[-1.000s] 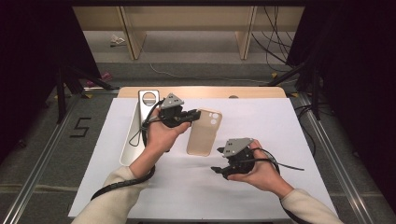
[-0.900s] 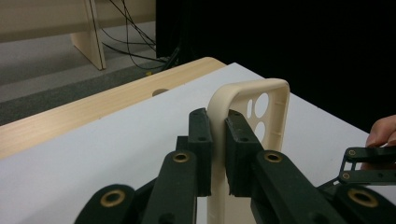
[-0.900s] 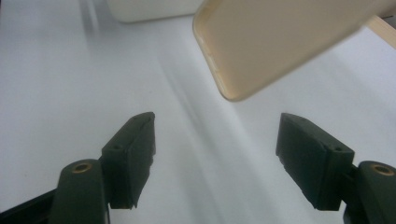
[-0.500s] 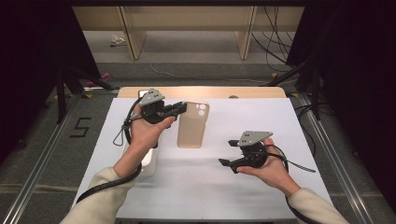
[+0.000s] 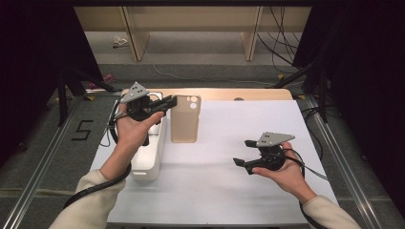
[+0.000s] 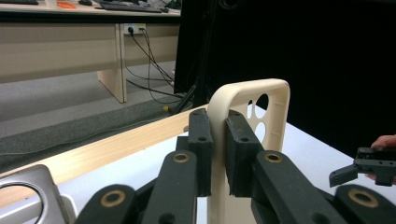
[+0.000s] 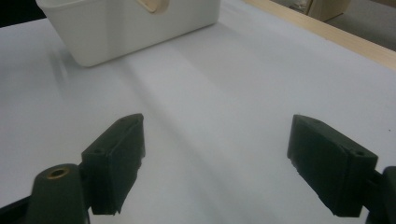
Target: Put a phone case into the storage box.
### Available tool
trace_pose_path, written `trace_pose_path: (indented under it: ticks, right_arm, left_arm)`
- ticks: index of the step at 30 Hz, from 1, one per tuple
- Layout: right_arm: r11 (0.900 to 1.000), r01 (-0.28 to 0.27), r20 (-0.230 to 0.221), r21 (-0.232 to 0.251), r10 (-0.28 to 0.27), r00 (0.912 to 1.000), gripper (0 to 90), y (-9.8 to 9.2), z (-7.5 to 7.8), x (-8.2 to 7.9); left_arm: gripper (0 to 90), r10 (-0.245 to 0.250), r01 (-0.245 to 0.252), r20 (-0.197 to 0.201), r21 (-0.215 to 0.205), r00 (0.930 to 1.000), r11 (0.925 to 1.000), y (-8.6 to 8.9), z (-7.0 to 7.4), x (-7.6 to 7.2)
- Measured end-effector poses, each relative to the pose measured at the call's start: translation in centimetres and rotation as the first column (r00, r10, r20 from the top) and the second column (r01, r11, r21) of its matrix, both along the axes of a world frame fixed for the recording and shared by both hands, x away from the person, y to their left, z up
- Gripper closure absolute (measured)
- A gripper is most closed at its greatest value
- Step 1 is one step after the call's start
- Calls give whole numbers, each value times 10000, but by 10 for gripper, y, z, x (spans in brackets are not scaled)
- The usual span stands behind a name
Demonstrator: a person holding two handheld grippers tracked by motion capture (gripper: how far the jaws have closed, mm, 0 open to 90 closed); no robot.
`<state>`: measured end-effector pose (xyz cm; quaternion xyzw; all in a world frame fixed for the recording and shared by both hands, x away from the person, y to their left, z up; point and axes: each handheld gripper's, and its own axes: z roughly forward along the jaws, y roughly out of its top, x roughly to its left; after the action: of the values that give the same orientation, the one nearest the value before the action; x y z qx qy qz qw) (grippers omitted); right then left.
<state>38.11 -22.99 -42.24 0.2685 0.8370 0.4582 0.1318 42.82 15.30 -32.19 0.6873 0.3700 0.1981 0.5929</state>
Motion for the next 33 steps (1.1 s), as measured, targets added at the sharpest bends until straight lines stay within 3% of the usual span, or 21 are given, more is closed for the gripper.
trace_pose_path:
  ticks: [17, 33]
  right_arm:
    - [9998, 174, -59, 80, -174, 9998, 133, -12, 0, -3]
    - [9992, 370, -37, 166, -370, 9993, 121, -18, 0, -5]
  left_arm:
    - [815, 286, -284, 249, -66, 9993, 9996, 26, 8, 1]
    - [814, 391, -399, 363, 198, 9986, 9990, 44, 10, 6]
